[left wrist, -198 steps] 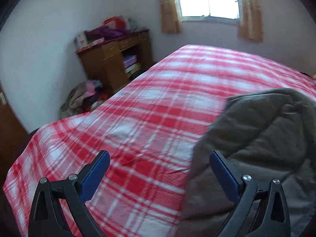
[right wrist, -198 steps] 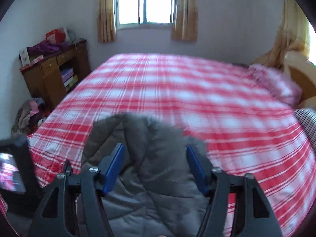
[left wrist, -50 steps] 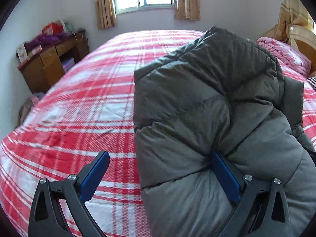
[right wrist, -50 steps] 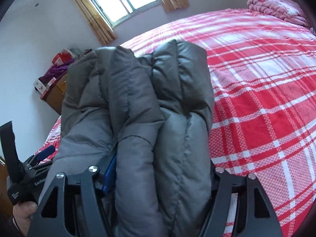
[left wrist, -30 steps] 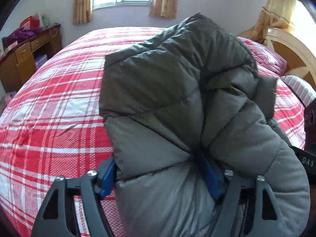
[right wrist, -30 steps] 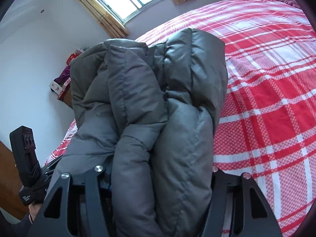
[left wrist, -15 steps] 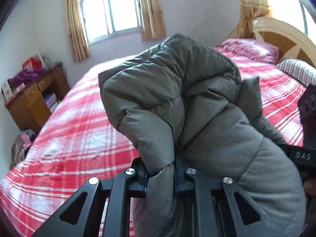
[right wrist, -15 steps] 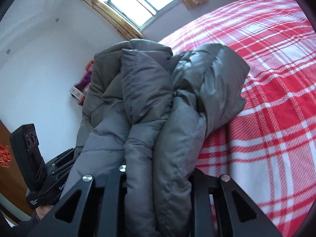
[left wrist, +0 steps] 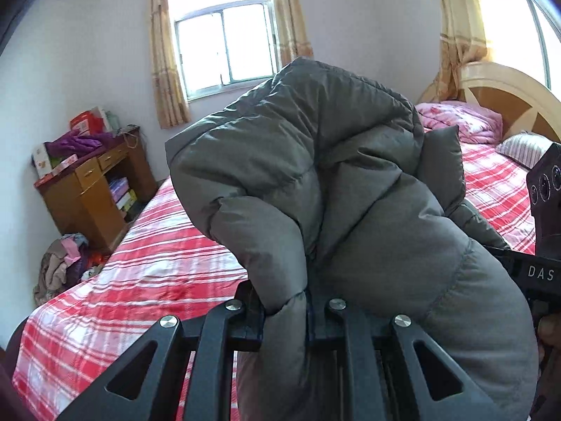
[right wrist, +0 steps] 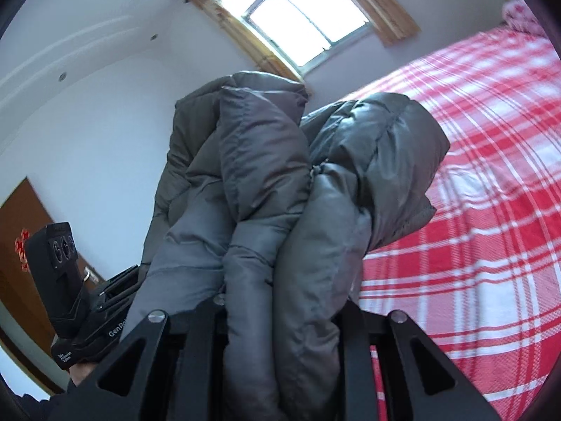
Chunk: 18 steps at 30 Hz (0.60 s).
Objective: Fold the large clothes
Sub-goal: 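Hold the jacket bundle up with both tools and carry it across the bed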
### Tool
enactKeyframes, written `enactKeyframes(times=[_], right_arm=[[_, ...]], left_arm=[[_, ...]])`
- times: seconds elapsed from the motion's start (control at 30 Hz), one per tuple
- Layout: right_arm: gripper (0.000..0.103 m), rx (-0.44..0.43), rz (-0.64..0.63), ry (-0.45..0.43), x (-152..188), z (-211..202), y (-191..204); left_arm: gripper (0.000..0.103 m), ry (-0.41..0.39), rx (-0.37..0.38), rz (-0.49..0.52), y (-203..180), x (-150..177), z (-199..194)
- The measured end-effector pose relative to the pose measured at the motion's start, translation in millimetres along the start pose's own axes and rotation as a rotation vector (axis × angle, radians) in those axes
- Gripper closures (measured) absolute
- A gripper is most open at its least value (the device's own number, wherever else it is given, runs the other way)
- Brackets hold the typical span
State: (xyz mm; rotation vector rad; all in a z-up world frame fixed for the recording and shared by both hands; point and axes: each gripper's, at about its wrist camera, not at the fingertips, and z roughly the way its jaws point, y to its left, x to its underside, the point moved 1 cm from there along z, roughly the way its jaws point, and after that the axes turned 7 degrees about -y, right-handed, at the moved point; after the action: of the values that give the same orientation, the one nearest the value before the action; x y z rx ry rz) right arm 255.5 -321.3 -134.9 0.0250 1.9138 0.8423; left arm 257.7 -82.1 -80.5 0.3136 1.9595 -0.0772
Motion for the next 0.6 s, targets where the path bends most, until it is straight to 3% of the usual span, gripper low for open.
enactKeyframes(times=[0.27,0.6], right_arm=[[0.080,-0.053,-0.047,0.031,6,14,29],[0.080,-0.105,-0.101,0.105,5,28,33]], left_arm=[[0.087,-0.012,-0.072,-0.048,48,15,-37],[0.088,0.009,-0.134,-0.092,90,36,-56]])
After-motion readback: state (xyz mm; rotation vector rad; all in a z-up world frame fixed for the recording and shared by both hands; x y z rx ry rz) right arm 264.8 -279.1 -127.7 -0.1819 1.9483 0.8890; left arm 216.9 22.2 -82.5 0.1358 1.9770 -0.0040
